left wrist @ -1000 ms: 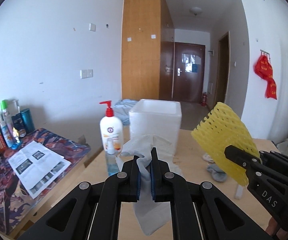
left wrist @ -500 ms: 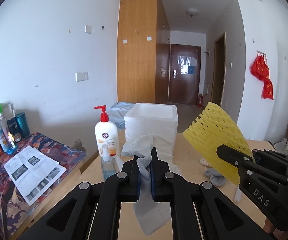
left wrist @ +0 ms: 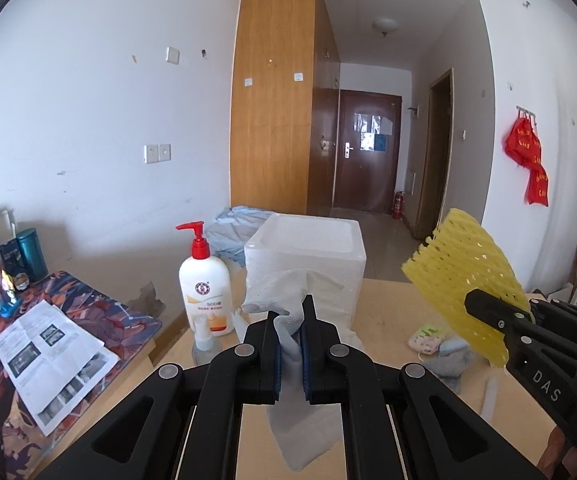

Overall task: Organize soft objects
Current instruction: 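Carry both held items toward the white foam box on the floor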

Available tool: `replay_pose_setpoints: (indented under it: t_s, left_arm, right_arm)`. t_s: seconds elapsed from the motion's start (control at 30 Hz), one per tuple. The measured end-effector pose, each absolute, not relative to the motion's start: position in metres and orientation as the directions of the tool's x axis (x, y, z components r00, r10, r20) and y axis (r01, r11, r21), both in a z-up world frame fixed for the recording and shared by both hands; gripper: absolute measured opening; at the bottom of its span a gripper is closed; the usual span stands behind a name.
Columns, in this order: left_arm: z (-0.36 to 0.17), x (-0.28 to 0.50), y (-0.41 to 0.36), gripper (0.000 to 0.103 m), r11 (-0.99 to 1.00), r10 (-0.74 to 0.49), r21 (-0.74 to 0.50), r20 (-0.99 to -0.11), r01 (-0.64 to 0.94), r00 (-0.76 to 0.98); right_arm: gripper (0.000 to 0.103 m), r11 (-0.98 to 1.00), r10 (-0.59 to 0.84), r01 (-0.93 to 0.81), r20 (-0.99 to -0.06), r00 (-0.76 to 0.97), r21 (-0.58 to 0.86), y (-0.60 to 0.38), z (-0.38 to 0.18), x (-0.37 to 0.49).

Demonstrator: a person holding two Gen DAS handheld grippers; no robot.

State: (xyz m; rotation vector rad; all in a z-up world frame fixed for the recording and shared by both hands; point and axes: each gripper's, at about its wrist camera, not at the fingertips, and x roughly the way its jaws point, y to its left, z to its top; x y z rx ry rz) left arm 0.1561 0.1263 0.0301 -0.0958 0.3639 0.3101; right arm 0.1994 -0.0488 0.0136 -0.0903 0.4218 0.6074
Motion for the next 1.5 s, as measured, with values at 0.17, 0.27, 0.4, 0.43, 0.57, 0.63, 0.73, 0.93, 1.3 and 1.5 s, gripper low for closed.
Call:
replay_pose_setpoints:
  t_s: [0.17,0.27,0.4,0.43,0.57,0.63,0.73,0.93,1.3,1.5]
  left_arm:
    - [0.031,0.169,0.129,0.008,0.950,0.280,-0.030,-0.356,-0.311,0.891]
    - [0.032,0.178,0.129,0.008,0.955,0.263,-0.035,-0.359,-0.294,0.896]
    - [0.033,0.192,0.130,0.008,0.955,0.265,-0.029,-0.360,-0.294,0.895]
    - [0.033,0.196,0.131,0.008,0.955,0.266,-0.029,-0.362,-0.296,0.894]
    - [0.034,0.211,0.136,0.008,0.949,0.281,-0.030,-0.364,-0.313,0.888]
    - [0.034,0.218,0.140,0.008,0.948,0.286,-0.027,-0.365,-0.317,0.886]
    - [0.036,0.231,0.145,0.008,0.950,0.281,-0.026,-0.372,-0.313,0.885]
    - [0.041,0.253,0.145,0.008,0.952,0.279,-0.013,-0.363,-0.305,0.889]
    - [0.048,0.293,0.163,0.008,0.949,0.289,-0.018,-0.353,-0.315,0.890]
    - [0.049,0.316,0.175,0.008,0.947,0.293,-0.021,-0.353,-0.321,0.889]
  right_arm:
    - [0.015,0.816,0.532,-0.577,-0.422,0.734,0.024,-0.041,0.017,0.210]
    - [0.015,0.815,0.532,-0.579,-0.425,0.732,0.021,-0.039,0.020,0.218]
    - [0.015,0.803,0.545,-0.596,-0.443,0.712,0.029,-0.034,0.017,0.233]
    - [0.015,0.801,0.545,-0.598,-0.447,0.709,0.028,-0.032,0.017,0.237]
    - [0.015,0.801,0.542,-0.599,-0.441,0.715,0.014,-0.029,0.018,0.245]
    - [0.015,0.801,0.540,-0.598,-0.440,0.717,0.009,-0.026,0.018,0.251]
    - [0.015,0.801,0.540,-0.598,-0.440,0.717,0.009,-0.024,0.018,0.261]
    - [0.015,0.800,0.544,-0.600,-0.428,0.722,0.003,-0.021,0.022,0.278]
    - [0.015,0.793,0.558,-0.609,-0.428,0.711,0.021,-0.004,0.022,0.315]
    - [0.015,0.788,0.563,-0.614,-0.441,0.699,0.033,0.007,0.020,0.337]
